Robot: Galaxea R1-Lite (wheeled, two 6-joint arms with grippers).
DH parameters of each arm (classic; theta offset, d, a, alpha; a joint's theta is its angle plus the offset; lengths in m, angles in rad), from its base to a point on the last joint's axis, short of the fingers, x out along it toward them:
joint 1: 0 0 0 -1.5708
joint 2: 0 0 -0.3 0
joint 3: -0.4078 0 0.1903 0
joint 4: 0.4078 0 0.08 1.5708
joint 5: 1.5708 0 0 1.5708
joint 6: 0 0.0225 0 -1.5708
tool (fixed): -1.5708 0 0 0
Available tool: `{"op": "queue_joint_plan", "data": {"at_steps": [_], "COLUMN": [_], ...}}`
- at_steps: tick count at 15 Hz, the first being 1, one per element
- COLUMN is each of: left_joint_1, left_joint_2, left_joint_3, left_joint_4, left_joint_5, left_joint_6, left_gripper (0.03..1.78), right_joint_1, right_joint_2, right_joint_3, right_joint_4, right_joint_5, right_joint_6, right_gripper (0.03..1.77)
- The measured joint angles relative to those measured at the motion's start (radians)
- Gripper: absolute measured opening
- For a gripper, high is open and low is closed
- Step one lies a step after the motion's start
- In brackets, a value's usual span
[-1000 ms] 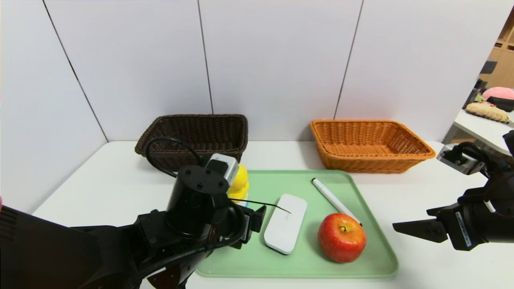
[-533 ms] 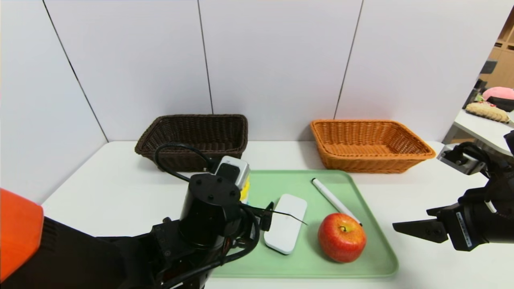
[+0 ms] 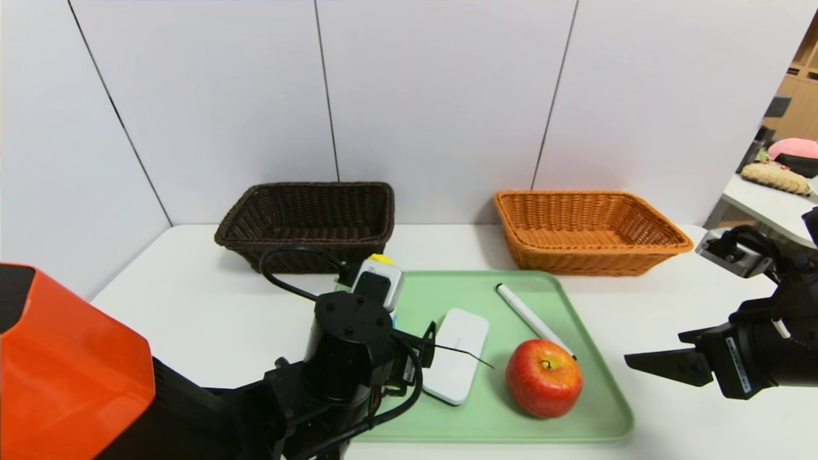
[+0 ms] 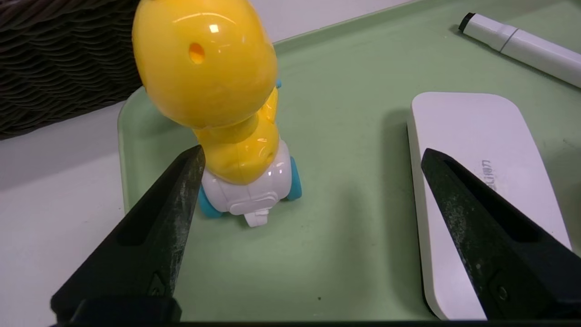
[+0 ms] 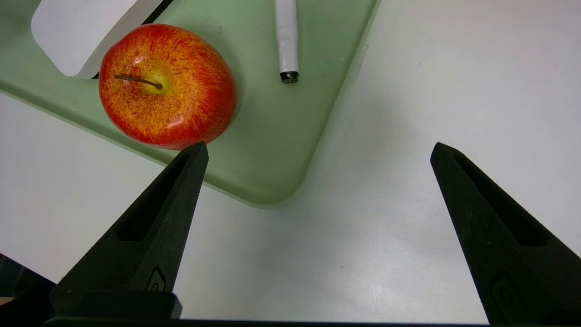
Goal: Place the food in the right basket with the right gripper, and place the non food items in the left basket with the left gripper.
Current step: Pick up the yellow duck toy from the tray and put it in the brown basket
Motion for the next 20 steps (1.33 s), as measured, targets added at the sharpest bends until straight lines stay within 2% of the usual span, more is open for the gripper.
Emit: {"op": "queue_joint_plan", "data": {"at_steps": [14, 20], "left_joint_1": [0.076, 0.095], "left_joint_2": [0.062, 0.086], "left_joint_3": [-0.001, -0.039], "left_joint_4": [-0.005, -0.004], "left_joint_5": [0.004, 0.027], "left_joint_6": [-0.008, -0.012], "left_gripper": [1.69, 1.69], "right_joint_1": [0.009, 0.012], "right_joint_2": [-0.017, -0.024], "right_joint_3": [0.004, 0.01], "right_joint_4": [0.002, 0.001], "right_joint_5": [0.001, 0.001], "right_joint_6": [0.0, 0.0], "right_gripper": [1.7, 1.7]}}
